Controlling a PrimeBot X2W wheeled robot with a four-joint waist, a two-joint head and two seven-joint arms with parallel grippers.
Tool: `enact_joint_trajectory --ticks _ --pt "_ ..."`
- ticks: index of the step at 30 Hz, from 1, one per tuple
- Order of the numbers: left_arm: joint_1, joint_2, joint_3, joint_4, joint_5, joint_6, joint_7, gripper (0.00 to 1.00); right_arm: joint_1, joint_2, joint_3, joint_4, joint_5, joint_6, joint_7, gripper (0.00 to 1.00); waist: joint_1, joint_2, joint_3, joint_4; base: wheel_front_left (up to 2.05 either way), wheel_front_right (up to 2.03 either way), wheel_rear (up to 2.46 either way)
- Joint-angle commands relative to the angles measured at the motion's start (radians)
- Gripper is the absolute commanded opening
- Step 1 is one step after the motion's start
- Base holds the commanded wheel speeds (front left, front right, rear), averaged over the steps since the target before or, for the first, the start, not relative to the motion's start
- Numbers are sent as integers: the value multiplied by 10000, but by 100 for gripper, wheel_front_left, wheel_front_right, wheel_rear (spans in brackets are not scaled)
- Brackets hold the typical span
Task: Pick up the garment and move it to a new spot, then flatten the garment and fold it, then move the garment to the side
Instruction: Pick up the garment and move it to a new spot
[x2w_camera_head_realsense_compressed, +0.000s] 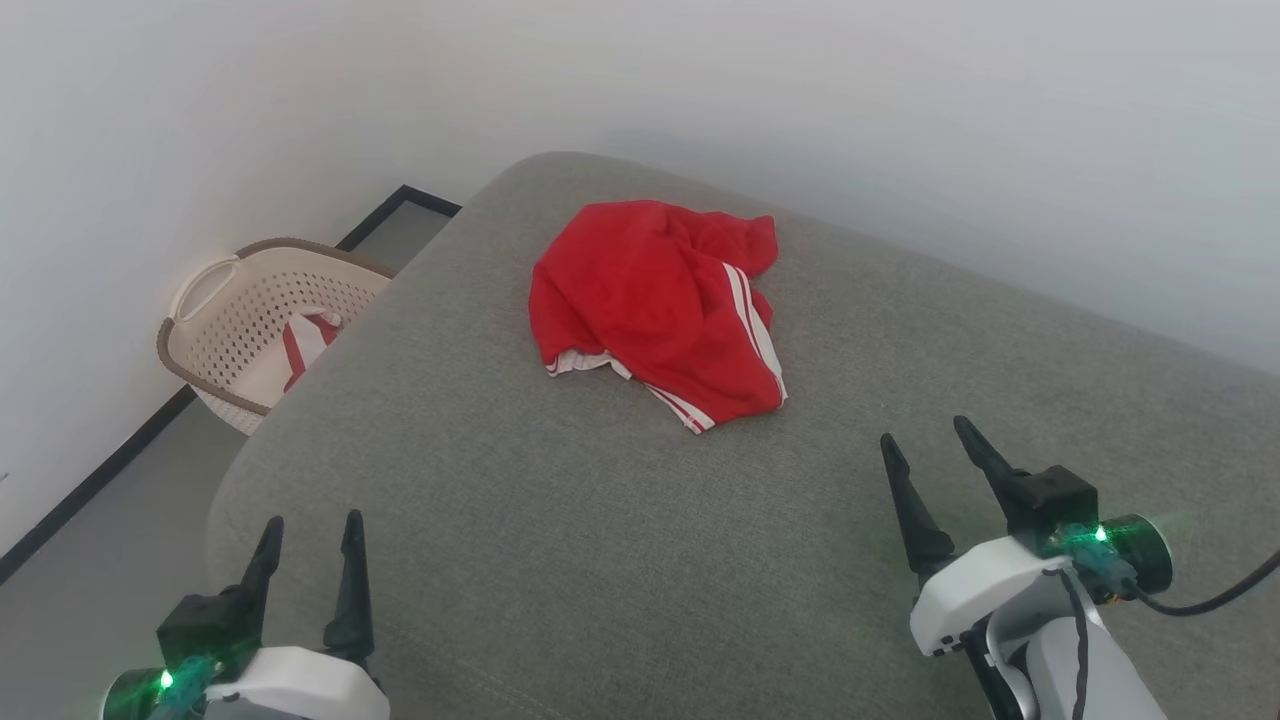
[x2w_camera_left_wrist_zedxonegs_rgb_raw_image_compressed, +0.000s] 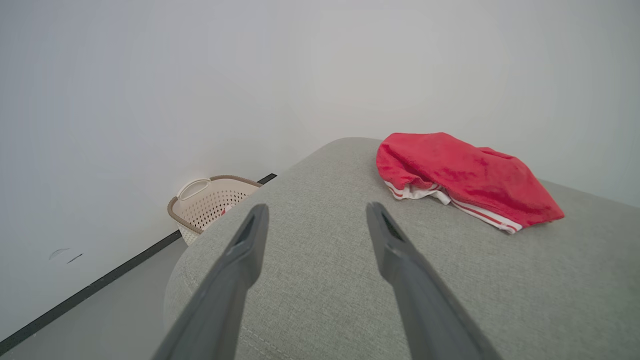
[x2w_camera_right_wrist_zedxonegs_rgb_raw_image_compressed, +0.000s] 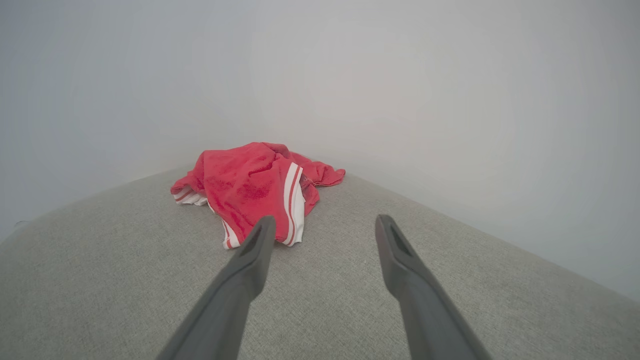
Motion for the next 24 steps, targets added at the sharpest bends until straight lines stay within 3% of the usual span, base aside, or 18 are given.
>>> enact_joint_trajectory --ticks 1,4,9,16,19,24 --pt "-33 -9 -26 26 -34 -15 -54 100 -63 18 13 12 84 3 -33 100 0 0 20 -30 0 0 0" --pt "-275 -23 -199 135 25 -41 -54 100 23 22 -71 -18 119 3 -33 100 0 0 57 -119 0 0 0" --pt "-1556 268 -836 593 -71 -81 -54 100 -208 -56 9 -95 -28 3 -33 100 0 0 679 -1030 0 0 0" --pt "-4931 1510 -2855 2865 -1257 -86 -31 100 -660 -311 -91 -191 -92 3 -33 100 0 0 1919 -2581 0 0 0" --pt "-6279 2123 -3532 4029 -2060 -87 393 100 -892 -355 -114 -274 -104 3 -33 100 0 0 2426 -3228 0 0 0" --pt "-7824 3036 -4825 5569 -3867 -88 2236 100 -1247 -264 -169 -466 -64 3 -32 100 0 0 3125 -4213 0 0 0"
